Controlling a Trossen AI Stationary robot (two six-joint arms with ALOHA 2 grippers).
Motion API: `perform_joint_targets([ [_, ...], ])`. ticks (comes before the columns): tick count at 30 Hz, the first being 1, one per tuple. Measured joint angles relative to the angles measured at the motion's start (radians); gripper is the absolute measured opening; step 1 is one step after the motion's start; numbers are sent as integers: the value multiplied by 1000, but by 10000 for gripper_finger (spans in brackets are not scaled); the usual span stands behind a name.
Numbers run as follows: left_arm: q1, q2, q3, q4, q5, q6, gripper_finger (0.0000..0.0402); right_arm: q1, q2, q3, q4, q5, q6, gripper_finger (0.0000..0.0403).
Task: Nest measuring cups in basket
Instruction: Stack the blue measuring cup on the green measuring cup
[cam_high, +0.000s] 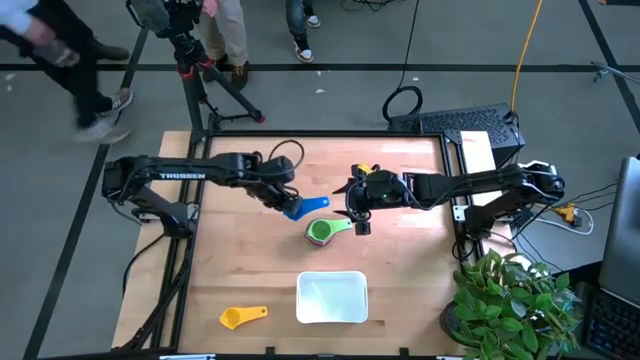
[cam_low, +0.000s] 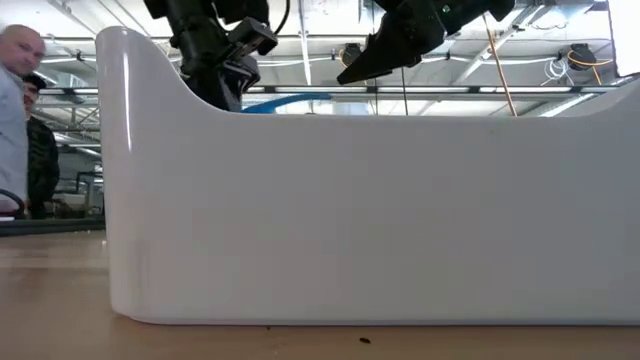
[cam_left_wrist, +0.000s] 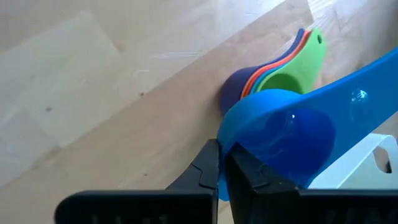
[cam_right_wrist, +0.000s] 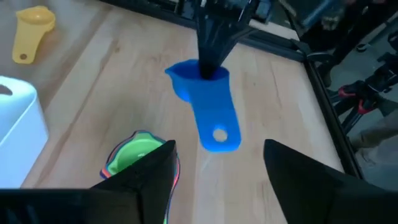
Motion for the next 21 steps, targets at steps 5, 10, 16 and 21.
perform_joint_targets([
  [5,-20,47,0,104,-9,-3,8,0,56,0,16,-1,12,278],
  [10,-39,91,-1,170,-8,-2,8,0,116,0,47,-3,25,294],
  [16,-51,119,0,160,-9,-3,8,0,137,0,65,-5,40,290],
  [21,-50,120,0,167,-16,5,8,0,136,0,66,-4,41,272],
])
